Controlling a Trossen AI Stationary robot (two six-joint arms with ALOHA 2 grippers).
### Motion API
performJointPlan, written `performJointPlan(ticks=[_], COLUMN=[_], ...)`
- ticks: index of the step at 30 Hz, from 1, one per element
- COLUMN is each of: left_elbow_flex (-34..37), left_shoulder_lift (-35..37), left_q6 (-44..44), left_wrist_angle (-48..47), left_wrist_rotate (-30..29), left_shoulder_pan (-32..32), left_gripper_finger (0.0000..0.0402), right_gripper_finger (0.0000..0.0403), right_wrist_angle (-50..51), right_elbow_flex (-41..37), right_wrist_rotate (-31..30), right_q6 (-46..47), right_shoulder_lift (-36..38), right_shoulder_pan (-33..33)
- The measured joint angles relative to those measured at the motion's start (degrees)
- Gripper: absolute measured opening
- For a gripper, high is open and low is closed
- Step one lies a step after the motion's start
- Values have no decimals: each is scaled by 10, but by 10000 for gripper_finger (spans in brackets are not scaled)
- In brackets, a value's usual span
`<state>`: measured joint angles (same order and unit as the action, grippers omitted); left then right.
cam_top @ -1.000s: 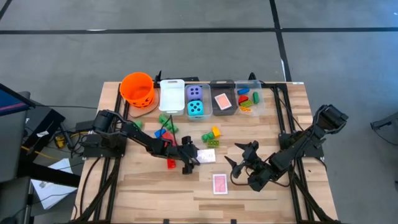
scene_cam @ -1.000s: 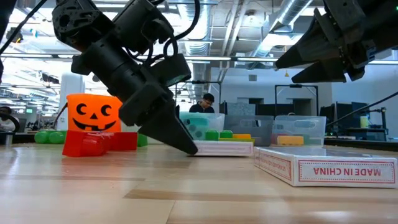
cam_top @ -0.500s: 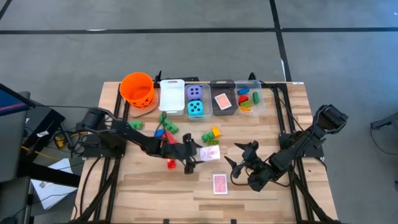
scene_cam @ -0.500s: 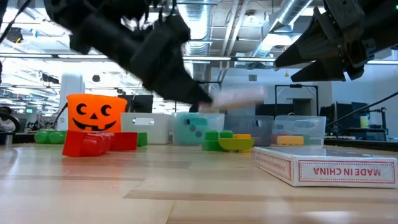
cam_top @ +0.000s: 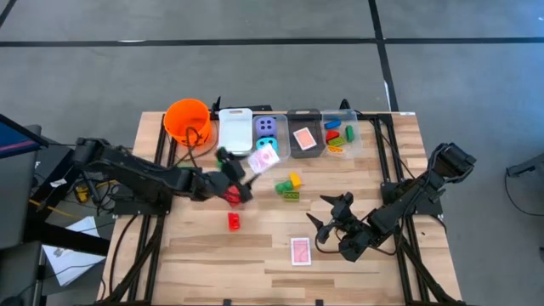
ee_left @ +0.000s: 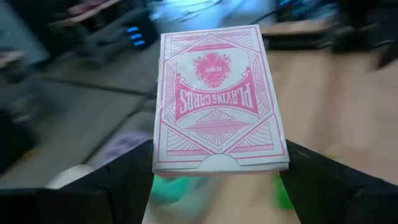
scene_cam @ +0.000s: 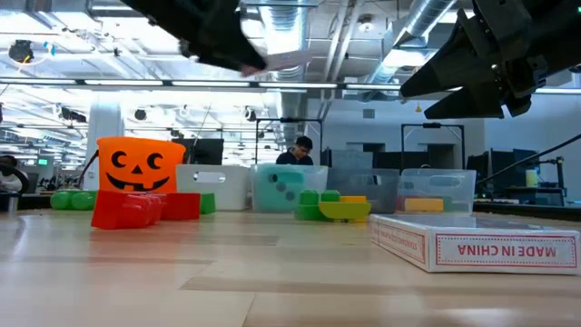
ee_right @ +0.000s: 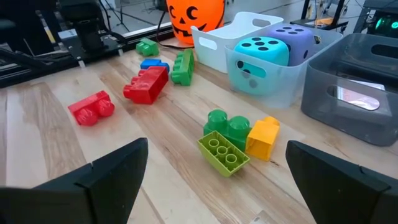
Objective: Pick & Place Toys
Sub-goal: Put the pink deck of cards into the black bin
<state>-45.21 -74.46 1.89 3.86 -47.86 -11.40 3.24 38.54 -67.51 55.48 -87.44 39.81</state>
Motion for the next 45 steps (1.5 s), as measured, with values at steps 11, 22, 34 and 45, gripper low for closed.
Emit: performJointPlan(ticks=[11,22,34,45], left_elbow_flex=[0,0,0,0], left_shoulder_lift=[41,18,11,-31], left_q6=[173,185,172,56], left_wrist_angle=[-202,-196,-174,72], left_wrist_rotate=[-90,14,79,289], left_shoulder_pan=[115,276,313,313], left_gripper_finger=[299,300,301,301], right_gripper_finger=[374,374,374,374], right_wrist_angle=[-7,-5,-5,-6], right_elbow_flex=[0,0,0,0], right_wrist_rotate=[1,2,2,0], right_q6=[0,0,0,-5], right_shoulder_lift=[0,0,0,0], right_shoulder_pan=[-1,-2,-2,-2])
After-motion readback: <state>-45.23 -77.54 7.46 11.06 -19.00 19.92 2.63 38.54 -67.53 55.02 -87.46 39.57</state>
